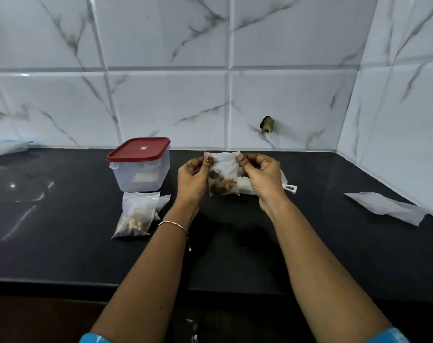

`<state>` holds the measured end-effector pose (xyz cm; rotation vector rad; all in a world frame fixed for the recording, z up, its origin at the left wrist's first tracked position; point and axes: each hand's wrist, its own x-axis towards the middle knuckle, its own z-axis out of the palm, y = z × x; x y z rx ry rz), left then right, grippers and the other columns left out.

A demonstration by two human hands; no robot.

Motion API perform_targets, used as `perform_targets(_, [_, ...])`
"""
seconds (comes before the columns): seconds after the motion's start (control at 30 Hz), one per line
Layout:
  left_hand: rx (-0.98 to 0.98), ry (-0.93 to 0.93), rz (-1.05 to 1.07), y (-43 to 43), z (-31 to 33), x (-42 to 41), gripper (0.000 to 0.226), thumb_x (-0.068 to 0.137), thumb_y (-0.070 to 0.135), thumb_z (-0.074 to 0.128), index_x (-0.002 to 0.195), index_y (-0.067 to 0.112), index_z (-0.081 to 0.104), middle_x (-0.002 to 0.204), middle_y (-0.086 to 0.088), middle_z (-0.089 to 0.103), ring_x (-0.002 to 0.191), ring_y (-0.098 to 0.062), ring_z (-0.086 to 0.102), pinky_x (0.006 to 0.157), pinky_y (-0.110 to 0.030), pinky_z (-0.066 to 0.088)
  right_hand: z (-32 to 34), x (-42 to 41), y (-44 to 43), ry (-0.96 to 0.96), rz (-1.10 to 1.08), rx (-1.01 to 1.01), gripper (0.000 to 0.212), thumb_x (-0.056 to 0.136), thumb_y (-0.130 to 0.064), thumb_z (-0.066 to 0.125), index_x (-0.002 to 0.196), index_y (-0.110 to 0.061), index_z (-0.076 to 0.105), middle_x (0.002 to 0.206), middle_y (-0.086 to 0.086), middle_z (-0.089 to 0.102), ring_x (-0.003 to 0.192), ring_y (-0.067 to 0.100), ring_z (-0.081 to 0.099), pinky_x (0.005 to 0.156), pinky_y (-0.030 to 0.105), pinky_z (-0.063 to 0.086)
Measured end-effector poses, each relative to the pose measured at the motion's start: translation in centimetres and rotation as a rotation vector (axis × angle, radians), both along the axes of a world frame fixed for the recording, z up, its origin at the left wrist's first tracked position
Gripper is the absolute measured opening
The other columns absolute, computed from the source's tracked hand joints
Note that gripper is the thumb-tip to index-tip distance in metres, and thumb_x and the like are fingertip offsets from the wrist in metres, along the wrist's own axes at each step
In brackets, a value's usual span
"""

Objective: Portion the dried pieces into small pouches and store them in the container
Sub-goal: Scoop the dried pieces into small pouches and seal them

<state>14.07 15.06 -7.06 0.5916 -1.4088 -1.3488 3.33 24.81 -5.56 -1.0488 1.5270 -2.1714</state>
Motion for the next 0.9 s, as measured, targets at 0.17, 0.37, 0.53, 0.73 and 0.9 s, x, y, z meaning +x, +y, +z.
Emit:
perform_targets(0.17, [0.014, 0.024, 0.059, 1.4, 0.5, 1.8, 0.019, 0.091, 0.027, 0.064, 0.09, 0.008, 0.068, 0.079, -0.003, 0.067, 0.067, -0.008, 0.063, 0.061, -0.02, 0.052, -0.2, 1.7, 0.9, -0.106, 0.129, 0.055, 0.026, 0.1, -0.028, 0.051, 0.094, -0.011, 0.069, 0.089, 0.002, 0.072, 0.082, 0.011, 0.068, 0.071, 0.026, 0.058])
perform_targets(0.37, [0.073, 0.112, 0.071, 2.8, 2.2, 6.8, 0.014, 0.093, 0.018, 0.062, 0.082, 0.014, 0.068, 0.074, -0.003, 0.067, 0.061, -0.011, 0.064, 0.058, -0.026, 0.056, -1.4, 6.3, 1.2, 0.057, 0.29, 0.14, 0.013, 0.088, -0.015, 0.069, 0.099, -0.017, 0.064, 0.095, 0.006, 0.07, 0.086, 0.017, 0.069, 0.067, 0.026, 0.057])
perform_targets(0.53, [0.057, -0.047, 0.161, 1.8, 1.5, 12.6, 0.014, 0.09, 0.023, 0.067, 0.078, 0.015, 0.071, 0.081, -0.008, 0.07, 0.074, -0.021, 0.066, 0.072, -0.036, 0.057, -2.0, 11.0, 0.5, 0.083, 0.374, 0.204, 0.024, 0.082, -0.001, 0.073, 0.101, -0.006, 0.06, 0.085, 0.009, 0.068, 0.064, 0.012, 0.067, 0.055, 0.022, 0.054])
perform_targets(0.73, [0.163, -0.183, 0.308, -0.6, -1.6, 17.1, 0.017, 0.078, 0.027, 0.077, 0.071, 0.013, 0.072, 0.073, -0.007, 0.072, 0.077, -0.03, 0.071, 0.073, -0.043, 0.06, -3.6, 13.9, -1.5, 0.156, 0.364, 0.359, 0.038, 0.078, -0.006, 0.079, 0.107, -0.008, 0.055, 0.082, 0.017, 0.072, 0.068, 0.025, 0.069, 0.068, 0.039, 0.06])
perform_targets(0.9, [0.123, -0.23, 0.291, -1.1, -3.0, 17.8, 0.026, 0.08, 0.034, 0.077, 0.078, 0.01, 0.071, 0.078, -0.011, 0.073, 0.074, -0.029, 0.069, 0.067, -0.042, 0.059, -4.9, 13.9, -3.0, 0.413, 0.149, 0.393, 0.036, 0.073, -0.015, 0.082, 0.093, -0.029, 0.056, 0.07, -0.001, 0.073, 0.072, 0.015, 0.071, 0.076, 0.043, 0.059])
